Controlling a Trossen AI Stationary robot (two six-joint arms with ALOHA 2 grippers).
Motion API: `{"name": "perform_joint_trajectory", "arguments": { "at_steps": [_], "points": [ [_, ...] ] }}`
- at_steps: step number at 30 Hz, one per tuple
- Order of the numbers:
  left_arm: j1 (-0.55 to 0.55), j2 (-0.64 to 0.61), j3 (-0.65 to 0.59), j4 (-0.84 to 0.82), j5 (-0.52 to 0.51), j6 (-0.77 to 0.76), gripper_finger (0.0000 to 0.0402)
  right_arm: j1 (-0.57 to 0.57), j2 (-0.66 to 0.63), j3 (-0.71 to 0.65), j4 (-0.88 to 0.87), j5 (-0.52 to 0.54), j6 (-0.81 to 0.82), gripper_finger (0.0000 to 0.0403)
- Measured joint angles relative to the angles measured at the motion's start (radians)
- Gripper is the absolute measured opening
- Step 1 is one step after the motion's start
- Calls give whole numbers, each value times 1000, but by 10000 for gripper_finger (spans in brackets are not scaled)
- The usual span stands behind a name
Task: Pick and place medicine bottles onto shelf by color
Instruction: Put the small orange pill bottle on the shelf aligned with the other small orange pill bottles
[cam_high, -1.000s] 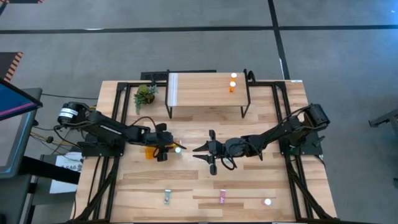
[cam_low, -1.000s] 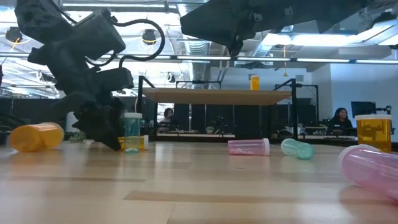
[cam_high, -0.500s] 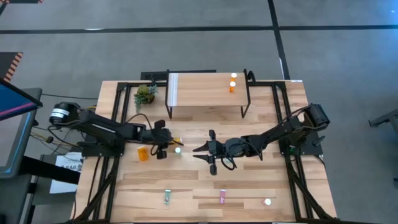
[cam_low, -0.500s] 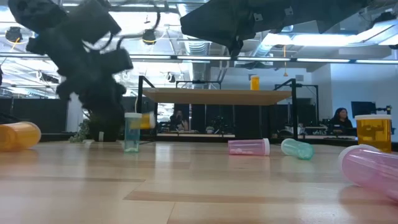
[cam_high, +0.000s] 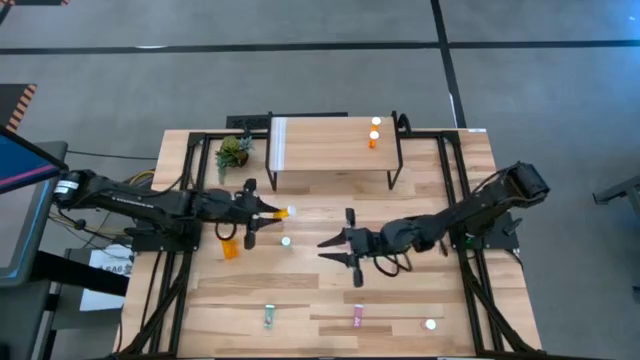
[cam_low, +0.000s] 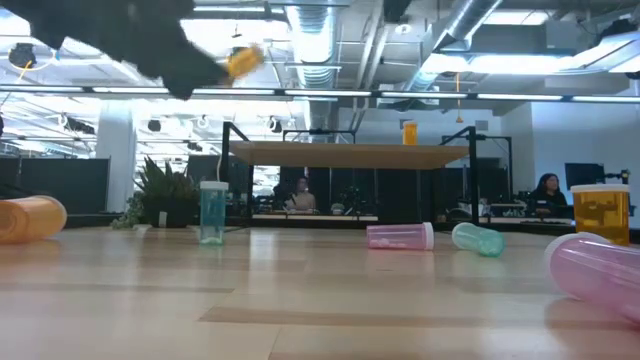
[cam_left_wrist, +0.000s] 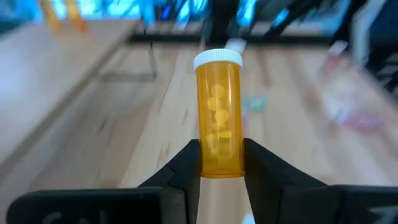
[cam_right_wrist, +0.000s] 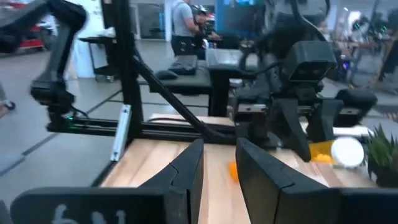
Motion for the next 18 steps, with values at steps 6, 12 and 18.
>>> {"name": "perform_joint_trajectory", "arguments": {
  "at_steps": [6,12,18],
  "points": [
    [0,-6,0,260,187,19,82,56,-81,0,-57,0,-26,118],
    [-1,46,1,443,227,38,82,115,-120,0,-80,13,-66,118],
    [-1,158,1,608,253,38,82,133,-123,0,-89,69,-77,118]
  ]
}}
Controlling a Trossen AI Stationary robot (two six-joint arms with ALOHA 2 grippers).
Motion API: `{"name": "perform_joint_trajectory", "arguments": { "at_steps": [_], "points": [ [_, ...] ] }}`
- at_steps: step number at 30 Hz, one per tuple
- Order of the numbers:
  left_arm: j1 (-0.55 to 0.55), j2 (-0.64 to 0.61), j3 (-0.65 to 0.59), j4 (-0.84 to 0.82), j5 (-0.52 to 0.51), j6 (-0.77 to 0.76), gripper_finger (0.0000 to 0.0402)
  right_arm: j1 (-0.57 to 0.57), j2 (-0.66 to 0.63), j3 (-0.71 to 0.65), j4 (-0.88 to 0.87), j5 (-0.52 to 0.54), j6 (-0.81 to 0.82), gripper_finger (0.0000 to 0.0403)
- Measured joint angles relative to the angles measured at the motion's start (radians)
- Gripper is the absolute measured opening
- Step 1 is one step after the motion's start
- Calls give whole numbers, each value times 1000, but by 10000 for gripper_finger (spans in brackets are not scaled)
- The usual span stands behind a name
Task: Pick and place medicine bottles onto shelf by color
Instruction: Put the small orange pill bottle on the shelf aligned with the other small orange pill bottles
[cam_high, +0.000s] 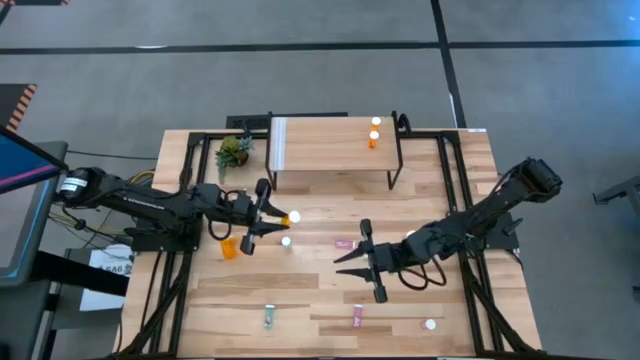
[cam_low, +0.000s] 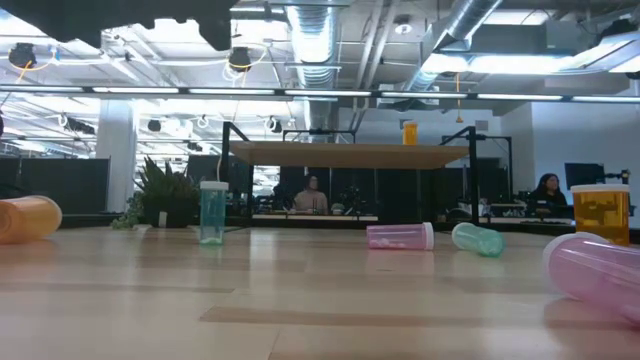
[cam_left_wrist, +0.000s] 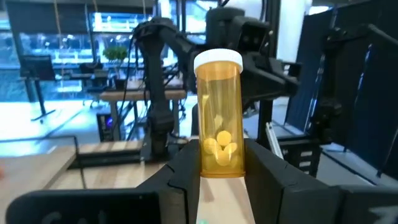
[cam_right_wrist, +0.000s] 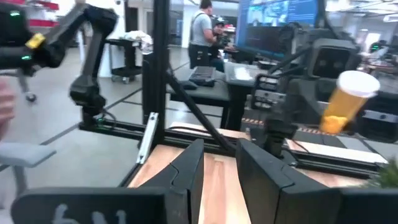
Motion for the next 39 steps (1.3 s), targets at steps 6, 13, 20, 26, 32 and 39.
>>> {"name": "perform_joint_trajectory", "arguments": {
  "at_steps": [6,13,20,26,32,39],
  "points": [
    [0,129,8,148,41,-8,83,-2,0,0,-8,11,7,118],
    [-16,228,65,154,105,-43,83,-22,0,0,-61,13,67,118],
    [-41,258,90,156,109,-39,83,-23,0,0,-87,29,109,118],
    [-46,258,90,142,108,-38,83,88,-93,-16,-126,219,32,118],
    [-45,258,90,142,103,-27,83,158,-156,-142,26,410,-24,118],
    [-45,259,90,126,33,-14,83,61,-155,-284,237,406,58,118]
  ]
}}
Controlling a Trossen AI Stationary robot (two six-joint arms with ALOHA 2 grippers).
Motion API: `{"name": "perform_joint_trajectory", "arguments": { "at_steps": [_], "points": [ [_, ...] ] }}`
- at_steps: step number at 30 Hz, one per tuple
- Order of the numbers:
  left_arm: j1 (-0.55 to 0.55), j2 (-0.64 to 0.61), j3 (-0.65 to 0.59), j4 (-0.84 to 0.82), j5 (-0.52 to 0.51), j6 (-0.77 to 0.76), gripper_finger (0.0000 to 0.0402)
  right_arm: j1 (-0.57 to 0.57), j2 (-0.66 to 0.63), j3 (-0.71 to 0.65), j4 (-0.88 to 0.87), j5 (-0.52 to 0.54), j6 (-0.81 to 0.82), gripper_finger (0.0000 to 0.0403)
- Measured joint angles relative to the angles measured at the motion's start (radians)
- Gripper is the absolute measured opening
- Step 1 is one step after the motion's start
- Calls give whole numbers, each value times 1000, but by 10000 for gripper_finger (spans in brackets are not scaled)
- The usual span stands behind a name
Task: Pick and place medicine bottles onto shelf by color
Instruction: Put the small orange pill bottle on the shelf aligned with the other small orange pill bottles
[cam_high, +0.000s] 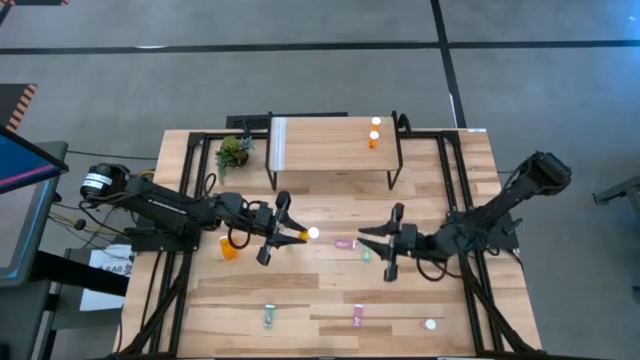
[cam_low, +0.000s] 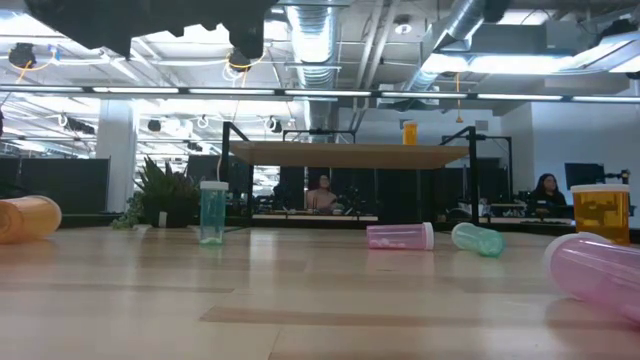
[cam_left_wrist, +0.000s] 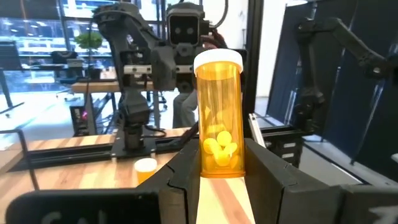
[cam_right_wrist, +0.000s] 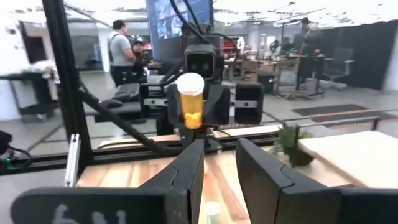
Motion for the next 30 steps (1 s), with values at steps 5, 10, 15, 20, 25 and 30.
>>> {"name": "perform_joint_trajectory", "arguments": {
  "at_steps": [5,10,15,20,25,30],
  "points": [
    [0,0,0,-4,-1,10,83,-82,59,1,84,-153,37,133],
    [0,0,0,-16,-7,11,83,-134,141,26,149,-199,54,190],
    [0,0,0,-23,-9,11,83,-166,215,90,151,-222,51,265],
    [0,0,0,-26,-10,11,83,-168,240,145,150,-222,-23,297],
    [0,0,0,-26,-10,11,83,-168,239,165,131,-223,-29,299],
    [0,0,2,-25,6,-4,83,-168,239,165,133,-254,-30,299]
  ]
}}
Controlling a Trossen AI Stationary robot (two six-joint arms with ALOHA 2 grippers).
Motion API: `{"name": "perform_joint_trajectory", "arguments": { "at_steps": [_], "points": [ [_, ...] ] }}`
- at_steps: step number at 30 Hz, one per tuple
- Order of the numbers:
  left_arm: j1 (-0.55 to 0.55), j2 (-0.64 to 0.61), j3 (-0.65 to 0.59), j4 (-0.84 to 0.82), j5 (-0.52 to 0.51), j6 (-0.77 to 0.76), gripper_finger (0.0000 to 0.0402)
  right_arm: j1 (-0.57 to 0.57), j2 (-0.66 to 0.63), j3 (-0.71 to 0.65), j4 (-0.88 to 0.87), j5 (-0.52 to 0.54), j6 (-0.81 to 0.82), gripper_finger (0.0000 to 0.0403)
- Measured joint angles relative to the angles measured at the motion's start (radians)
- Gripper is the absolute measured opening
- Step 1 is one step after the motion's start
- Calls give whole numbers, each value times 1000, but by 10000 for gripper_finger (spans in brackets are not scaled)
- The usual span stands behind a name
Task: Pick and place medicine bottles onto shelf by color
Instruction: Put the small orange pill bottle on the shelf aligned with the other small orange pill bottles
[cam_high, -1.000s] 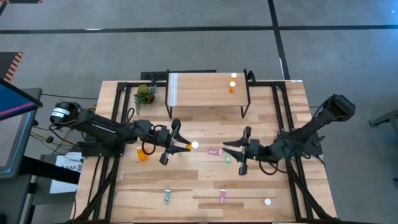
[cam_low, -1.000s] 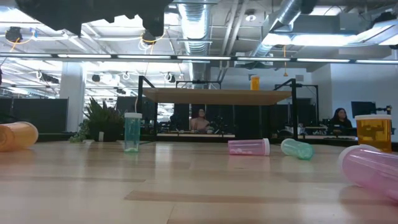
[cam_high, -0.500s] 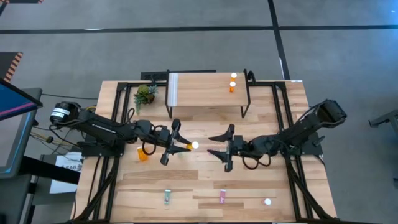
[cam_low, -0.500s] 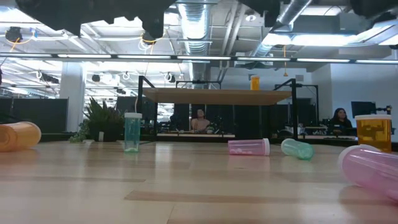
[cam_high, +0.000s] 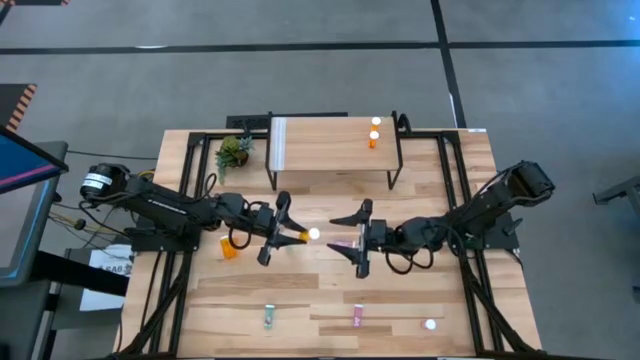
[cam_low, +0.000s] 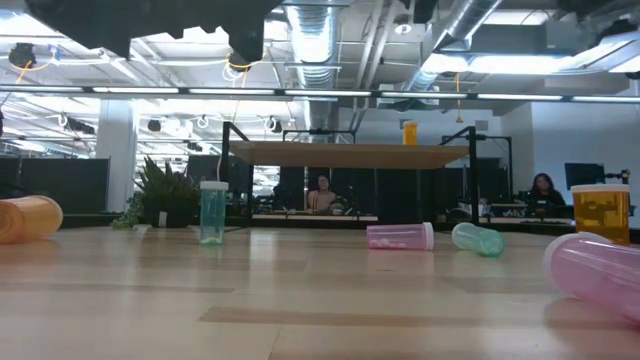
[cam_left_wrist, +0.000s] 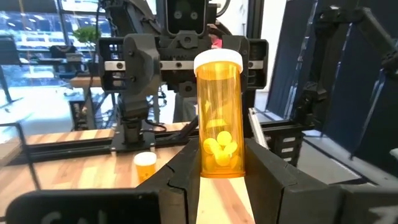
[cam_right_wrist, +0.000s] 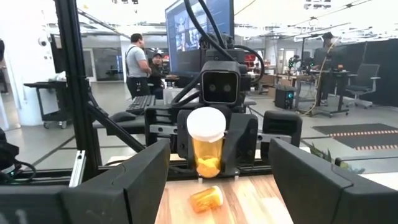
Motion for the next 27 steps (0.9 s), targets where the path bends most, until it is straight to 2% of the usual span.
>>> {"name": "perform_joint_trajectory", "arguments": {
  "at_steps": [12,16,27],
  "points": [
    [-33,3,33,-5,-7,-21,83,4,0,0,5,-23,-3,299],
    [-53,5,58,-3,-13,-7,83,24,-4,0,29,-40,-53,299],
    [-43,183,165,2,-3,-17,83,36,-5,0,29,-45,-72,299]
  ]
}}
